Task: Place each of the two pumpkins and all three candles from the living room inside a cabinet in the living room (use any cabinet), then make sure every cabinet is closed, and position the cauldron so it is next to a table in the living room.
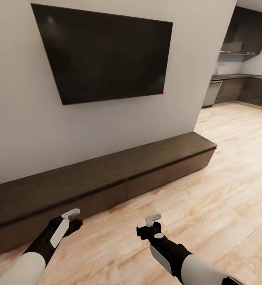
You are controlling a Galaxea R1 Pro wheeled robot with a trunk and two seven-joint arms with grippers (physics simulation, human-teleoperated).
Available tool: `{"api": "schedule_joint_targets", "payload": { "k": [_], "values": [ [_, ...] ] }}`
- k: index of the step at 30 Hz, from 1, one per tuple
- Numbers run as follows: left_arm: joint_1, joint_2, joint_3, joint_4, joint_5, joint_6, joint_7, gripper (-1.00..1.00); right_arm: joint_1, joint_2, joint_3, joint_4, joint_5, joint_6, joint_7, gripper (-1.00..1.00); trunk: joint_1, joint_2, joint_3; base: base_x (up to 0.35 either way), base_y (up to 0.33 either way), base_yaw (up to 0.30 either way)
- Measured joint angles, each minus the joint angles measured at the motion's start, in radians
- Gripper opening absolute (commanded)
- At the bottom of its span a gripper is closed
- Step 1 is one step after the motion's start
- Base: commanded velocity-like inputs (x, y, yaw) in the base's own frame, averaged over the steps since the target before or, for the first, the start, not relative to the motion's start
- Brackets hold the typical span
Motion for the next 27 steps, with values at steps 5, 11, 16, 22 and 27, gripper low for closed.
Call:
{"api": "schedule_joint_targets", "payload": {
  "k": [5,11,16,22,27],
  "values": [
    [0.000,0.000,0.000,0.000,0.003,0.000,0.000,1.00,0.000,-0.001,0.000,0.001,0.000,-0.006,0.004,1.00,0.000,0.000,0.000,-0.217,-0.229,0.096],
    [0.000,0.000,0.000,0.000,0.006,0.000,0.001,1.00,0.000,-0.001,0.009,0.001,0.001,-0.010,0.002,1.00,0.000,0.000,0.000,-0.259,-0.082,0.006],
    [0.000,0.000,0.001,0.000,0.009,0.000,-0.001,1.00,0.002,-0.001,0.009,0.001,-0.003,-0.027,-0.004,1.00,0.000,0.000,0.000,-0.298,-0.009,0.001],
    [0.000,0.001,0.001,0.000,0.007,0.000,0.000,1.00,0.003,0.000,0.010,0.000,0.000,-0.046,-0.026,1.00,0.000,0.000,0.000,-0.154,-0.173,0.000],
    [0.000,0.001,0.001,0.000,0.008,0.000,0.000,1.00,0.003,0.000,0.011,0.000,0.001,-0.047,-0.031,1.00,0.000,0.000,0.000,-0.015,-0.286,0.000]
  ]
}}
